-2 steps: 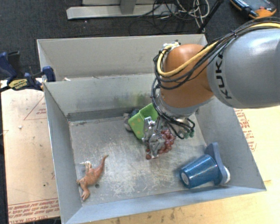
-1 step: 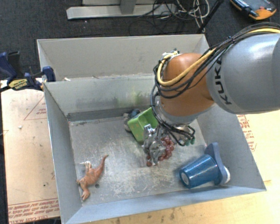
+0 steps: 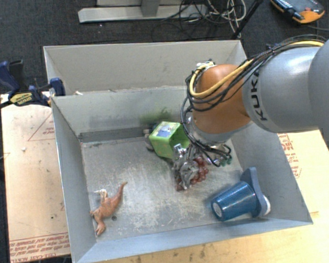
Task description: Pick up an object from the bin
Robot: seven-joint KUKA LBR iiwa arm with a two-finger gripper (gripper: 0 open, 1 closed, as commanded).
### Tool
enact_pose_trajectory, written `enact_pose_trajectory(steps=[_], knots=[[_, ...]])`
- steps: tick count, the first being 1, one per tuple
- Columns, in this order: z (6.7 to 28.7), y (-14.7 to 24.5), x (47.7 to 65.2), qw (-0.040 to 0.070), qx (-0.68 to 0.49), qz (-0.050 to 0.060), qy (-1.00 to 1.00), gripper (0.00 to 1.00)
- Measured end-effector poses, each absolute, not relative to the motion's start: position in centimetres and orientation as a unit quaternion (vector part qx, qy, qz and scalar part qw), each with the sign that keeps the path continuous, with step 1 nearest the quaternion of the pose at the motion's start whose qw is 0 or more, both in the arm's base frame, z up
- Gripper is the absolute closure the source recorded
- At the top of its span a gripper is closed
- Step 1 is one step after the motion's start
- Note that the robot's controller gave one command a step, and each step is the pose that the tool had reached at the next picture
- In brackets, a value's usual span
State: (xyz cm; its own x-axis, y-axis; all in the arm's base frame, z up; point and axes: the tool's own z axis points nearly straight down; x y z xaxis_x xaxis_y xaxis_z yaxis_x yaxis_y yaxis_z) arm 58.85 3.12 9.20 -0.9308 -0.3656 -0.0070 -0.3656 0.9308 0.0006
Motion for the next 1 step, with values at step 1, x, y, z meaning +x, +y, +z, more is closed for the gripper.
enact_pose_trajectory(steps=[1], knots=[[23.18, 4.62, 56.9, 0.001, -0.179, 0.001, 0.984, 1.0]])
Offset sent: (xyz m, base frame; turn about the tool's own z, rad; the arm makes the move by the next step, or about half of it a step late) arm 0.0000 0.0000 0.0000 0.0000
